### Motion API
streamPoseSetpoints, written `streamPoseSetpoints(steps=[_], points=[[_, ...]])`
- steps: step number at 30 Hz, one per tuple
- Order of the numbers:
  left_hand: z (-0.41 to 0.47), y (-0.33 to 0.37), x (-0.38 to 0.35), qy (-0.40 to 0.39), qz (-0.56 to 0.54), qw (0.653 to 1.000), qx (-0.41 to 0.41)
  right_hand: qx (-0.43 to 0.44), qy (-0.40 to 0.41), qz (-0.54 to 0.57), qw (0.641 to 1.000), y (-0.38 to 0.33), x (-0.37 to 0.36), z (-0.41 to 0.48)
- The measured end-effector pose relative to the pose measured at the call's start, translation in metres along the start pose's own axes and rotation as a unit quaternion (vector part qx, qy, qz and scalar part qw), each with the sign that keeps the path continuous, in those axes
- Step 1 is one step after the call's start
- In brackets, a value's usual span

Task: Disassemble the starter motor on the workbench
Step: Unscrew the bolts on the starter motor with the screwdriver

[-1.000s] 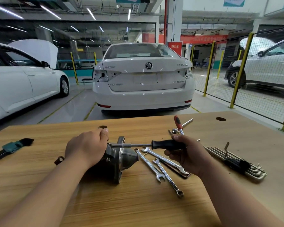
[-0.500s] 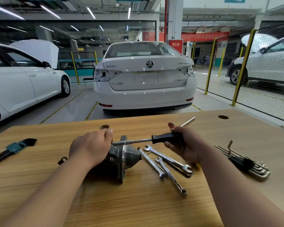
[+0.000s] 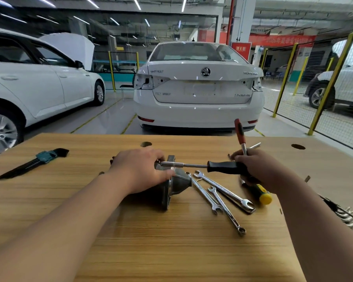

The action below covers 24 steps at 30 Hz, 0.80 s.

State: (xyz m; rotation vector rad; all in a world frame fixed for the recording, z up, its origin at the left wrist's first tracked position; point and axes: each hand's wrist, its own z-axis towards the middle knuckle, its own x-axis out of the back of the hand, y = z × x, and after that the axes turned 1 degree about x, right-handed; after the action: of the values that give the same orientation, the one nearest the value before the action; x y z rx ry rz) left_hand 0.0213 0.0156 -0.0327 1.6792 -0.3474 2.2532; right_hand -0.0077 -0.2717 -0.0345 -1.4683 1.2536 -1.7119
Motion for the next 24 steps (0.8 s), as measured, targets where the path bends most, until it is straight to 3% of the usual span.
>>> streamPoseSetpoints(steps=[3, 7, 12, 14, 17, 20, 24], points=[[-0.002, 0.0, 0.0, 0.009, -0.008, 1.0, 0.001, 0.029, 0.044, 0.039, 0.998, -0.004, -0.008, -0.001], [-0.001, 0.0, -0.002, 0.02, -0.009, 1.0, -0.003, 0.11, 0.142, 0.004, 0.984, 0.0, -0.02, -0.006], [0.003, 0.0, -0.002, 0.006, -0.003, 1.0, -0.005, 0.203, 0.185, 0.068, 0.959, 0.005, -0.024, -0.01], [0.006, -0.001, 0.001, -0.016, 0.006, 1.0, -0.011, 0.213, 0.151, 0.093, 0.961, 0.007, -0.019, -0.012], [0.009, 0.002, 0.003, -0.047, 0.015, 0.998, -0.037, 0.141, 0.031, 0.224, 0.964, 0.011, -0.007, -0.017], [0.007, 0.005, 0.0, -0.017, 0.011, 0.998, -0.054, 0.042, -0.08, 0.407, 0.909, 0.018, 0.003, -0.021], [0.005, 0.005, -0.001, -0.012, -0.003, 0.999, -0.042, 0.046, -0.191, 0.513, 0.836, 0.028, 0.003, -0.023]])
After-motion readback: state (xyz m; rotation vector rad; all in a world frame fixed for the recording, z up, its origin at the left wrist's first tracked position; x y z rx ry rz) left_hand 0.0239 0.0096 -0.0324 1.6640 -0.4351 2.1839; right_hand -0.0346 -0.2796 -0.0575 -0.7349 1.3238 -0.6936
